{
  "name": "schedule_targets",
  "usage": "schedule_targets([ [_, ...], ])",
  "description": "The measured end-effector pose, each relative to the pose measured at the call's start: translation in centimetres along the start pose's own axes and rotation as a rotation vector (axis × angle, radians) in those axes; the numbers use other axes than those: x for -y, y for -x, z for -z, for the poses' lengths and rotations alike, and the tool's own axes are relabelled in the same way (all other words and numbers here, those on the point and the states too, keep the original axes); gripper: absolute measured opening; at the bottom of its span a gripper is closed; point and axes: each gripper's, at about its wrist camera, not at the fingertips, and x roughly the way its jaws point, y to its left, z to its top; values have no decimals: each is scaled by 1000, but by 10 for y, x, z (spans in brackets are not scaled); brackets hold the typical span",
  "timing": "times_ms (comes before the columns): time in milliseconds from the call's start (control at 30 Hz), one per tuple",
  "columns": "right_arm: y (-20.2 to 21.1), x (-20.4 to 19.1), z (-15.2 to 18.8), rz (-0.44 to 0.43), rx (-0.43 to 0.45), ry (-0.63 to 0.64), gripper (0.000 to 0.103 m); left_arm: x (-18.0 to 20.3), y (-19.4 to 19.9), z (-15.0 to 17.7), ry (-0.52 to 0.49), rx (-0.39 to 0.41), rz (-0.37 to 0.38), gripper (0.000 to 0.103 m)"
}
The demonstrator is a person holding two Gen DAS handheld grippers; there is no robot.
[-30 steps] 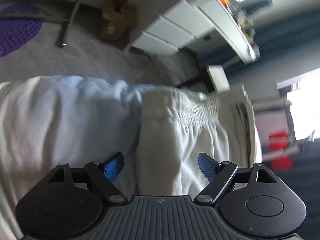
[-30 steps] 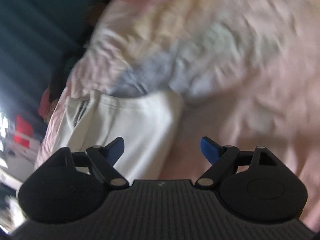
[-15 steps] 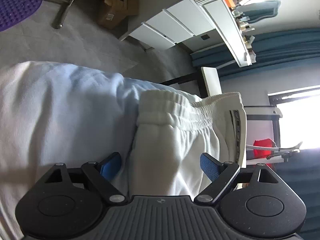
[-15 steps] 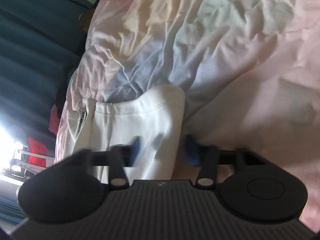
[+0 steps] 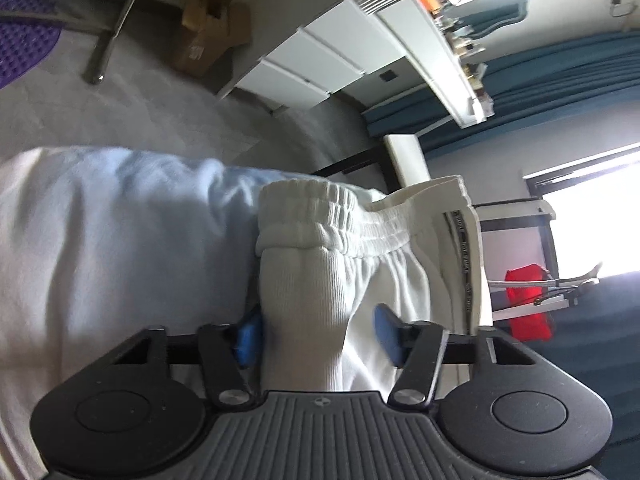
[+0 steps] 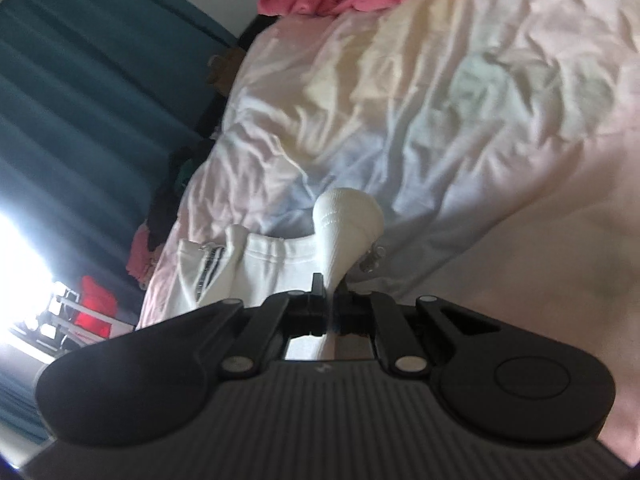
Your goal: Fold clothes
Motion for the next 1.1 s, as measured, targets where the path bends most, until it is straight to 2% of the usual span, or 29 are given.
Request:
schedule_targets([
  [100, 4, 1, 1, 4, 1, 7, 6, 0, -4, -1, -2, -3, 3, 50],
  [233, 5, 0, 1, 2, 4, 25, 6, 5, -15, -3, -29, -27, -58, 50],
  [267, 5, 0, 0, 5, 0, 23, 6, 7, -17, -4, -36, -31, -73, 48],
  [367, 9, 4, -2, -1, -17, -7, 6, 11, -19, -7, -64, -37, -112, 25],
  [400, 12, 6, -3, -11, -23, -25, 6, 11, -17, -8, -72, -38, -109, 16],
  [467, 19, 5, -6, -38, -27, -54, 6, 11, -11, -12, -80, -40, -94, 11],
  [567, 32, -2, -12, -89, -24, -77, 6, 13, 4, -24, -62, -34, -44, 10],
  [667, 39, -20, -19, -131, -16, -38, 6, 32, 13, -40, -71, -24, 36, 9],
  [833, 18, -80, -37, -161, 22, 65, 6, 102, 2, -57, -138, -19, 136, 9],
  [900, -4, -120, -44, -168, 54, 108, 6, 139, -14, -58, -171, -11, 152, 9],
  [1033, -64, -206, -51, -160, 116, 200, 6, 212, -71, -52, -238, 32, 133, 10],
  [1100, -103, -239, -48, -136, 144, 228, 6, 226, -111, -47, -277, 36, 111, 10],
])
